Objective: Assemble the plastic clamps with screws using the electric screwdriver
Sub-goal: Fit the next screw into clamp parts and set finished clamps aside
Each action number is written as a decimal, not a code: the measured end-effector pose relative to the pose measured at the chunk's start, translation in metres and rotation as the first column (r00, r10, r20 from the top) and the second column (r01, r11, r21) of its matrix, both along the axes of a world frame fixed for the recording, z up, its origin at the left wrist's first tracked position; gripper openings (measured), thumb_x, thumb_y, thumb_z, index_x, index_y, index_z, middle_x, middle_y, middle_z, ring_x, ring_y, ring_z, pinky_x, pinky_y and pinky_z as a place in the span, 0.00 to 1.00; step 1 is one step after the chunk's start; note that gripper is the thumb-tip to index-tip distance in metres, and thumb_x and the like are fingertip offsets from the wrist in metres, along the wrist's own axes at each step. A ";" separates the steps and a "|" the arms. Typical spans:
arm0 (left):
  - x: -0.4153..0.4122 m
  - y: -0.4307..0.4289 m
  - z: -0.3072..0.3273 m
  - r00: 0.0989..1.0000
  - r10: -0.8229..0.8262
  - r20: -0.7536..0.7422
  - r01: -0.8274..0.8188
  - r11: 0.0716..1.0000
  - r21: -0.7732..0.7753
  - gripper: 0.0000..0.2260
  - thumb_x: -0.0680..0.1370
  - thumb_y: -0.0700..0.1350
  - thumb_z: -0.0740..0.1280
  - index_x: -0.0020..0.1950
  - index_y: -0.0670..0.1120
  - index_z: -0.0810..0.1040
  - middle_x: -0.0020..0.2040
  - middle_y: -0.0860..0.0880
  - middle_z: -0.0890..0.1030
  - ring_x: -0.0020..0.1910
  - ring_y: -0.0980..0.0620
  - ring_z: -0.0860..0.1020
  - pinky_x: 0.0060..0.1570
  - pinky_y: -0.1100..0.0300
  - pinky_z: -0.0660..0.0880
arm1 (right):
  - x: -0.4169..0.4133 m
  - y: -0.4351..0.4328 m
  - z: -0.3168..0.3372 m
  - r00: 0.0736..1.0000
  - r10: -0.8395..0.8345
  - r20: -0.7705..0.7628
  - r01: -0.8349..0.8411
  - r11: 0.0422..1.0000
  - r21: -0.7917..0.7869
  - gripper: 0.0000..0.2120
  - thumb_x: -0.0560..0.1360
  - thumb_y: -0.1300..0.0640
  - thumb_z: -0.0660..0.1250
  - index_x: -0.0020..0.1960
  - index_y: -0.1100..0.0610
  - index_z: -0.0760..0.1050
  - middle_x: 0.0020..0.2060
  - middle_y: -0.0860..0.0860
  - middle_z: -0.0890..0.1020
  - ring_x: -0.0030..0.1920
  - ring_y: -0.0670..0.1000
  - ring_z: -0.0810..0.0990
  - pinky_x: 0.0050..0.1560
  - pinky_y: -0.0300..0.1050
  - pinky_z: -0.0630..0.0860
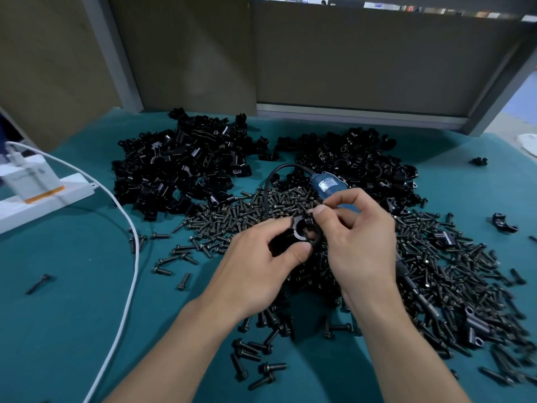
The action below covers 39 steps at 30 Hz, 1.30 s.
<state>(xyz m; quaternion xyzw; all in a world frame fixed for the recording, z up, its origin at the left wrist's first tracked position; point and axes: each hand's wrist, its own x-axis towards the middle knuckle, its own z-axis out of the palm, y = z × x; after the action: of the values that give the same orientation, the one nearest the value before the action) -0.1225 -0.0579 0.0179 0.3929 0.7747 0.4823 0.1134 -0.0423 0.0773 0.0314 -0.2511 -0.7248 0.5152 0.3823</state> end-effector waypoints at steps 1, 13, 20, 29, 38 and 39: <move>0.000 -0.001 -0.002 0.999 0.015 -0.031 -0.015 1.000 -0.017 0.18 0.80 0.61 0.68 0.69 0.73 0.73 0.53 0.61 0.85 0.48 0.59 0.83 0.48 0.60 0.77 | 0.000 -0.001 -0.001 1.000 -0.009 0.013 0.008 1.000 0.029 0.08 0.78 0.55 0.72 0.45 0.45 0.76 0.32 0.46 0.86 0.32 0.51 0.83 0.37 0.50 0.81; 0.011 0.004 -0.003 0.993 -0.002 -0.118 -0.007 0.997 -0.073 0.22 0.80 0.59 0.63 0.73 0.66 0.63 0.62 0.61 0.79 0.61 0.58 0.76 0.59 0.52 0.76 | -0.011 -0.019 -0.009 0.982 -0.191 0.010 0.191 0.978 -0.078 0.08 0.78 0.54 0.73 0.42 0.48 0.77 0.31 0.41 0.85 0.30 0.41 0.82 0.30 0.30 0.73; 0.016 0.005 -0.006 0.989 0.052 -0.138 -0.060 0.996 -0.059 0.16 0.80 0.60 0.58 0.67 0.63 0.65 0.46 0.58 0.81 0.43 0.56 0.79 0.40 0.55 0.73 | -0.013 -0.022 -0.011 0.980 -0.191 0.050 0.197 0.969 -0.148 0.09 0.77 0.49 0.73 0.40 0.49 0.77 0.28 0.43 0.83 0.26 0.41 0.79 0.29 0.34 0.73; 0.004 0.003 -0.005 0.997 0.081 0.004 -0.081 0.987 0.142 0.06 0.81 0.55 0.60 0.56 0.60 0.75 0.44 0.60 0.82 0.41 0.59 0.80 0.36 0.69 0.71 | -0.004 -0.013 0.005 0.992 0.110 -0.067 -0.125 0.945 -0.303 0.08 0.78 0.61 0.72 0.41 0.53 0.80 0.34 0.53 0.84 0.34 0.51 0.78 0.35 0.45 0.76; -0.003 -0.003 -0.005 0.986 0.043 -0.159 -0.053 0.997 -0.060 0.16 0.78 0.66 0.57 0.64 0.65 0.65 0.46 0.60 0.80 0.46 0.60 0.78 0.40 0.59 0.73 | -0.001 -0.017 0.001 0.981 0.177 0.078 -0.166 0.978 -0.129 0.06 0.78 0.53 0.69 0.42 0.49 0.77 0.31 0.50 0.83 0.30 0.50 0.78 0.38 0.62 0.80; -0.003 -0.003 -0.005 0.981 0.042 -0.187 -0.060 0.994 -0.090 0.17 0.78 0.66 0.58 0.65 0.65 0.65 0.46 0.59 0.79 0.46 0.59 0.77 0.41 0.57 0.74 | -0.001 -0.017 0.001 0.978 0.181 0.102 -0.168 0.978 -0.122 0.05 0.77 0.52 0.69 0.43 0.49 0.76 0.30 0.50 0.82 0.30 0.51 0.77 0.37 0.65 0.80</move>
<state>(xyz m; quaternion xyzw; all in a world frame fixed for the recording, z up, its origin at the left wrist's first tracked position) -0.1259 -0.0607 0.0130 0.4102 0.8138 0.4091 0.0472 -0.0430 0.0604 0.0319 -0.2363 -0.7343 0.5719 0.2792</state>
